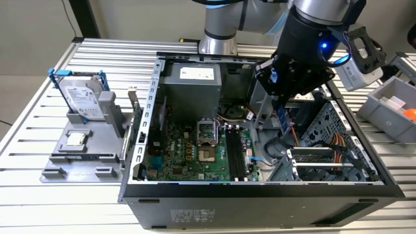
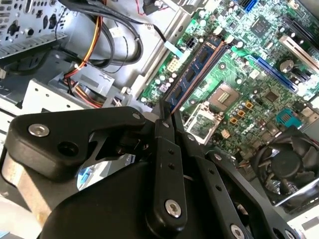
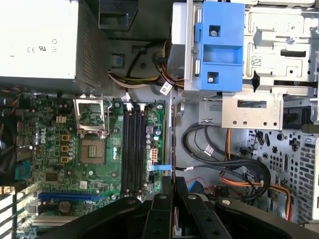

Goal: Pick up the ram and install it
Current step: 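Insert the ram into the slot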

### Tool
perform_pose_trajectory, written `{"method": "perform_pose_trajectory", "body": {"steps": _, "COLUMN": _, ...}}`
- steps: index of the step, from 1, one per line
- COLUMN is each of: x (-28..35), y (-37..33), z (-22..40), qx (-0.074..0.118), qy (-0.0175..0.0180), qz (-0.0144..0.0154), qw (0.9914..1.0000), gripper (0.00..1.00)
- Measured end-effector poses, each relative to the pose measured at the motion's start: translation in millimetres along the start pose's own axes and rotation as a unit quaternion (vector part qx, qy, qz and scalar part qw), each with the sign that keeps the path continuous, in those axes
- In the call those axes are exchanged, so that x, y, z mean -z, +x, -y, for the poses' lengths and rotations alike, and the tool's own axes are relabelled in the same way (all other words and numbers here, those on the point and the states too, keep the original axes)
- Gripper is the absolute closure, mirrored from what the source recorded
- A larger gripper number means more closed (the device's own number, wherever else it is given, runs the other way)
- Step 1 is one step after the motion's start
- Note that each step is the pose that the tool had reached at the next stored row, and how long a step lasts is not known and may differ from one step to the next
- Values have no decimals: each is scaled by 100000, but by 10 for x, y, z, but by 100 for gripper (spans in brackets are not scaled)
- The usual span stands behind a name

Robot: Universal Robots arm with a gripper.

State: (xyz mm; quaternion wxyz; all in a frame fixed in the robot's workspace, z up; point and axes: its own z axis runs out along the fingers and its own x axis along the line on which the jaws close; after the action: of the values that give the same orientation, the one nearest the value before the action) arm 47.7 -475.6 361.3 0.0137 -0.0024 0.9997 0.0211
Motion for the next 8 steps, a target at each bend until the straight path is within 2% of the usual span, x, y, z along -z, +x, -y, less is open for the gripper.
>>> {"method": "perform_pose_trajectory", "body": {"steps": 8, "x": -40, "y": 4, "z": 2, "qx": -3461, "qy": 95, "qz": 143, "qw": 99940, "gripper": 100}}
